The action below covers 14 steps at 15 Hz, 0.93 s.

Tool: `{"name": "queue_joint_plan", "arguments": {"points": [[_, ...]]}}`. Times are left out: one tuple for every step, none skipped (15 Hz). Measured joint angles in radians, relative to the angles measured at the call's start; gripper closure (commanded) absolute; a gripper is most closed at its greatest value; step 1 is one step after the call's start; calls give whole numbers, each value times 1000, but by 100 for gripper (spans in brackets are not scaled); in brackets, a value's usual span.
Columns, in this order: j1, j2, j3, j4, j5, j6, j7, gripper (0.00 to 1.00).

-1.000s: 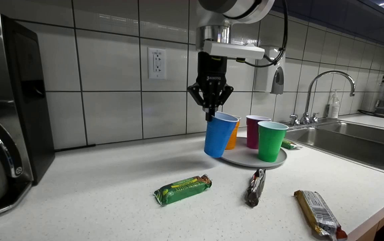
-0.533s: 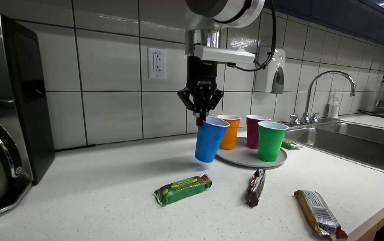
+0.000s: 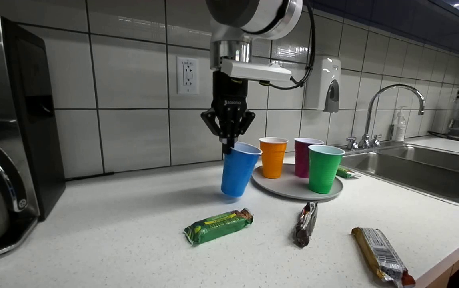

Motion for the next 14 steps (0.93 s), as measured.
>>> {"name": "queue_joint_plan", "arguments": {"points": [[1, 7, 1, 7, 0, 0, -3, 99], [3, 12, 1, 13, 0, 0, -6, 99], [4, 17, 2, 19, 0, -1, -8, 99], [6, 22, 2, 24, 0, -1, -10, 96], [8, 25, 2, 27, 0, -1, -12, 70], [9, 27, 2, 30, 0, -1, -14, 68], [10, 30, 2, 33, 0, -2, -15, 62], [11, 31, 2, 35, 0, -2, -16, 54], [11, 33, 2, 37, 0, -2, -17, 48], [12, 34, 2, 39, 0, -2, -18, 39], [12, 34, 2, 40, 0, -2, -19, 33], [12, 34, 2, 42, 0, -2, -20, 26], [12, 34, 2, 42, 0, -2, -20, 18], [12, 34, 2, 43, 0, -2, -21, 11]]}}
